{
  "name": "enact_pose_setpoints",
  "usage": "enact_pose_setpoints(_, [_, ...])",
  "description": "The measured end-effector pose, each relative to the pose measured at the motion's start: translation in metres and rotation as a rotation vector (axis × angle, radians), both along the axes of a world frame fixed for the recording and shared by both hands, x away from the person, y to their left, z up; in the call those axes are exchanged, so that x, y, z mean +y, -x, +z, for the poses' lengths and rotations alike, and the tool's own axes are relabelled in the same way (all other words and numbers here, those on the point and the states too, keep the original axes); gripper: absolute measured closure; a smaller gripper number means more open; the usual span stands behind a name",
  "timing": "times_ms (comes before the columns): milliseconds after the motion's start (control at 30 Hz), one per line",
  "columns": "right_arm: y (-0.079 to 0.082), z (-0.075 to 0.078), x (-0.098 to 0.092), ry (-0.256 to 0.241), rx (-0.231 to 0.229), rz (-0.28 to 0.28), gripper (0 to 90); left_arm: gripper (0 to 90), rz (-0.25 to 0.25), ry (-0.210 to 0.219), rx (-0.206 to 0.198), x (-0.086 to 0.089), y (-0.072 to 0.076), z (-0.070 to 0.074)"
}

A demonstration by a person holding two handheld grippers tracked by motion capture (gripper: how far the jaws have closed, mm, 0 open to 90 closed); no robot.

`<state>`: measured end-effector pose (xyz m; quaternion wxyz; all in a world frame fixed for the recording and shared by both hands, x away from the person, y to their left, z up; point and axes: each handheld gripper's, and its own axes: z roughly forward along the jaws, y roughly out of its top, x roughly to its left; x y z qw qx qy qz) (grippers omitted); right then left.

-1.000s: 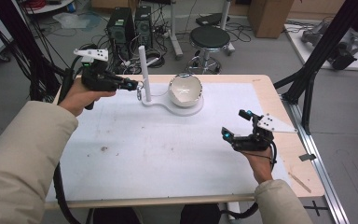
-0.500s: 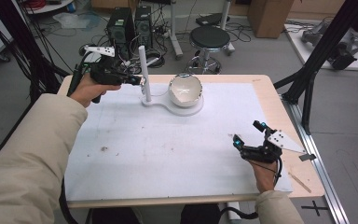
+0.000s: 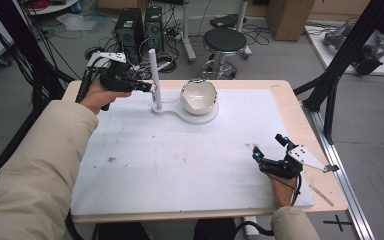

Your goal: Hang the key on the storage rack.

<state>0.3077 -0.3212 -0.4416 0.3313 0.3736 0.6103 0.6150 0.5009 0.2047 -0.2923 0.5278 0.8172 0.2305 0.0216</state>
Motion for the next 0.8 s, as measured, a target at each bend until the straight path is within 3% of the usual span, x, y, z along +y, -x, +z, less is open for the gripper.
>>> enact_pose_setpoints(200, [0.001,-0.008,0.000,-0.012,0.027,0.007,0.4,88.3,0.013,-0.011,0.009,0.000,-0.005,-0.007])
enact_pose_setpoints(500, [0.000,-0.009,0.001,0.003,0.023,0.015,0.4,88.2,0.048,-0.002,0.023,0.005,-0.011,-0.017])
enact_pose_setpoints(800, [0.000,-0.009,0.001,0.003,0.025,0.012,0.4,88.3,0.066,0.007,0.007,0.005,-0.013,-0.019])
